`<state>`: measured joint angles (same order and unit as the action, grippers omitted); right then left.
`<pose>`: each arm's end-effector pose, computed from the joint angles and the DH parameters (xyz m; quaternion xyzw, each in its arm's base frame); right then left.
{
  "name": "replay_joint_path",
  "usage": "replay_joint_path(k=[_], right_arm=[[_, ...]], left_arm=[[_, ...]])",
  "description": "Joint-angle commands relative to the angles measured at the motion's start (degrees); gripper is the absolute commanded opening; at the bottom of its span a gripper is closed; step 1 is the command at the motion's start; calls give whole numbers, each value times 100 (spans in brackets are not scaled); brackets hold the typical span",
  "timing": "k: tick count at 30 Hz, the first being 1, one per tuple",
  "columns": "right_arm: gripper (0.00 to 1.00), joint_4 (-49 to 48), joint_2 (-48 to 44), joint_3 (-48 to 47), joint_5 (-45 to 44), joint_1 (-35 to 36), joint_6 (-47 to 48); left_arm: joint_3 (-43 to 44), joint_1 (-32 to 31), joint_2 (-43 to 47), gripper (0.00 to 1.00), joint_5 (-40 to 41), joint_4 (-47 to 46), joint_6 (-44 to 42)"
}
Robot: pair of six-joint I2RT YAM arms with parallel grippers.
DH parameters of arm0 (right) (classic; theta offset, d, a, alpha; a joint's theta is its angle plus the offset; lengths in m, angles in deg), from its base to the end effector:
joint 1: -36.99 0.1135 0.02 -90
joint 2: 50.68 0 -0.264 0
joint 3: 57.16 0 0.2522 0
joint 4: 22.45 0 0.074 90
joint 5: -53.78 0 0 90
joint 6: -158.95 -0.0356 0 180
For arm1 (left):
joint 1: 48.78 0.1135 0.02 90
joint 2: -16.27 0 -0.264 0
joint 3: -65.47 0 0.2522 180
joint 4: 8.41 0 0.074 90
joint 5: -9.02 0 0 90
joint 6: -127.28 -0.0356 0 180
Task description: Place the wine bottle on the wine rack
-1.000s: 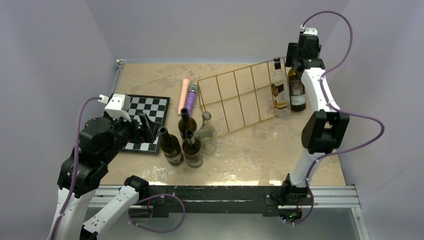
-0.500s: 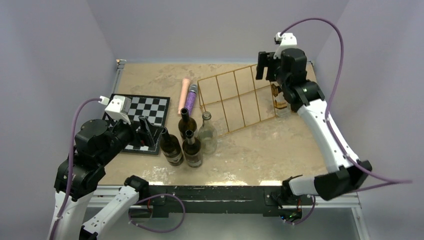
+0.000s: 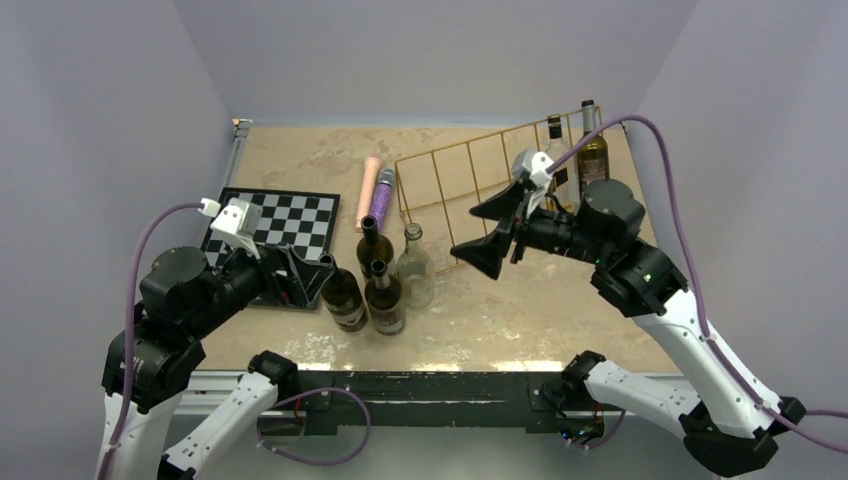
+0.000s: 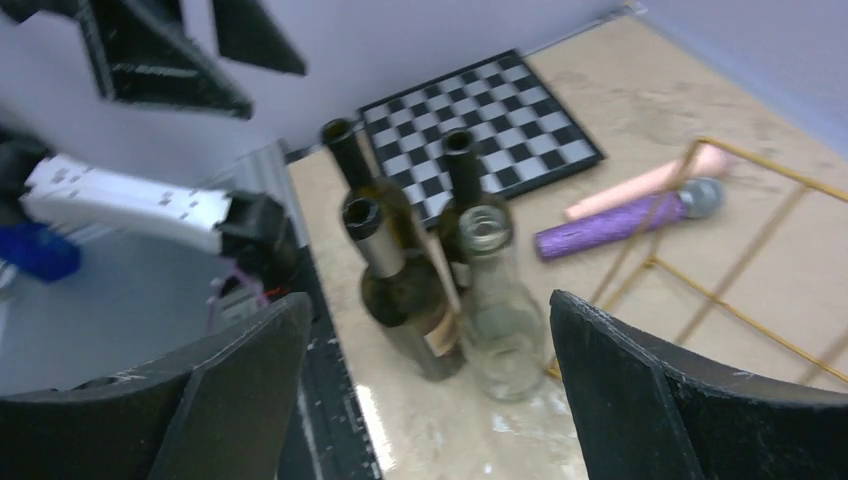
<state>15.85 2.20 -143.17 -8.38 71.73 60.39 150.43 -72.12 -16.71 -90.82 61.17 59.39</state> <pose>0.1359 0.1145 0.4523 -0.3203 0.6612 0.4066 0.5430 0.0507 -0.0285 0.4229 0.0593 0.8034 -0.2912 0.5160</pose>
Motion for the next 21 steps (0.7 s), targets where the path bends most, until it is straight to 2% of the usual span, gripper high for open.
replay_joint_path(k=[1,6,10,21], right_arm=[[93,-487,199,229,201,768,156],[91,-968,455,506,-457,1294,201],[88,-929,722,458,-838,1635,388],[85,-1294,1010,830,-2565,1929,649]], left_arm=[[175,-22,74,99,-424,-212,237],[125,-20,243,99,-451,-212,314],[133,-22,278,99,-498,-203,336],[79,-22,254,99,-432,-168,369]])
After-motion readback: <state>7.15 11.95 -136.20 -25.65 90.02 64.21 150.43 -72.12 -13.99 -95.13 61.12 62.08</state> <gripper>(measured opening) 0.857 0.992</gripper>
